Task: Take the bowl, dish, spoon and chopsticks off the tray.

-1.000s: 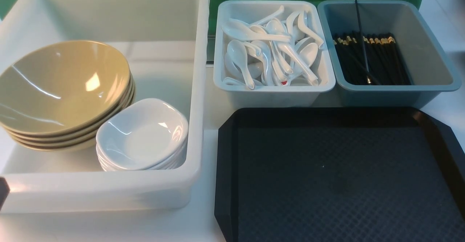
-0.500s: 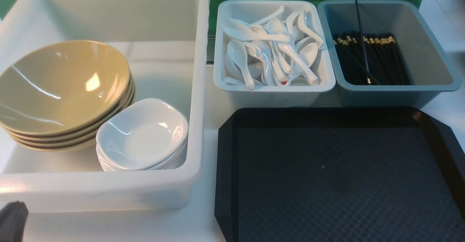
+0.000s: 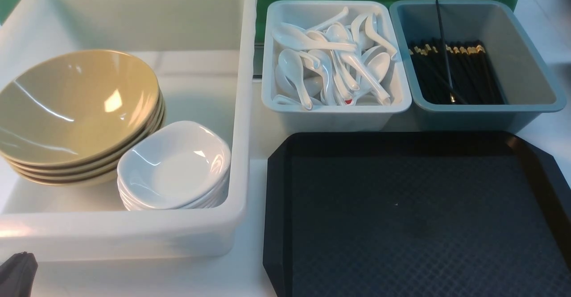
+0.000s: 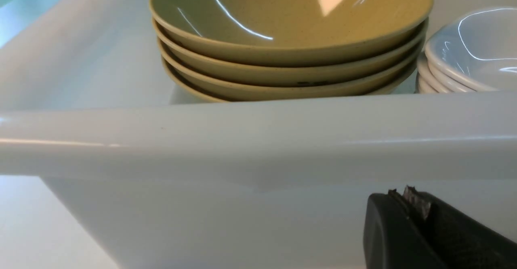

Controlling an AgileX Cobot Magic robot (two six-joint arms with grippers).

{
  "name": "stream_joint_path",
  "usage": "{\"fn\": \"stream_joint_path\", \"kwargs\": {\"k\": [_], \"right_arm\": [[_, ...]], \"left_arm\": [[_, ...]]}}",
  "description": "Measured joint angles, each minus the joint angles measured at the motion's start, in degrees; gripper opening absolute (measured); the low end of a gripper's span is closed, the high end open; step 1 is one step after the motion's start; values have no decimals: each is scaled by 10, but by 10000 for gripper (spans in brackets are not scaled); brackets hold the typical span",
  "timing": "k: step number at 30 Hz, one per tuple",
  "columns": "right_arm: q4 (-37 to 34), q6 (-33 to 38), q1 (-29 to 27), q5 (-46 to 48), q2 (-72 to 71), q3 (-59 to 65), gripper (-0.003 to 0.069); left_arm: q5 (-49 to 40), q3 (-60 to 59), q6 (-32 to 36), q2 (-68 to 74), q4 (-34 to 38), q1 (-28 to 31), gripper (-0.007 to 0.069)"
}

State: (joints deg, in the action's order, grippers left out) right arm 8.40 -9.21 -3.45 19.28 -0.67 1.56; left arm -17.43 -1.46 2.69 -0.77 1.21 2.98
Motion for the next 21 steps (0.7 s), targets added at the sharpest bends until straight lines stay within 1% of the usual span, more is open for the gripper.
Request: {"fn": "stream_joint_path", "kwargs": {"k": [21], "right_arm": [[0, 0, 0, 0, 0, 0, 90]], "left_arm": [[0, 0, 0, 0, 0, 0, -11]]}}
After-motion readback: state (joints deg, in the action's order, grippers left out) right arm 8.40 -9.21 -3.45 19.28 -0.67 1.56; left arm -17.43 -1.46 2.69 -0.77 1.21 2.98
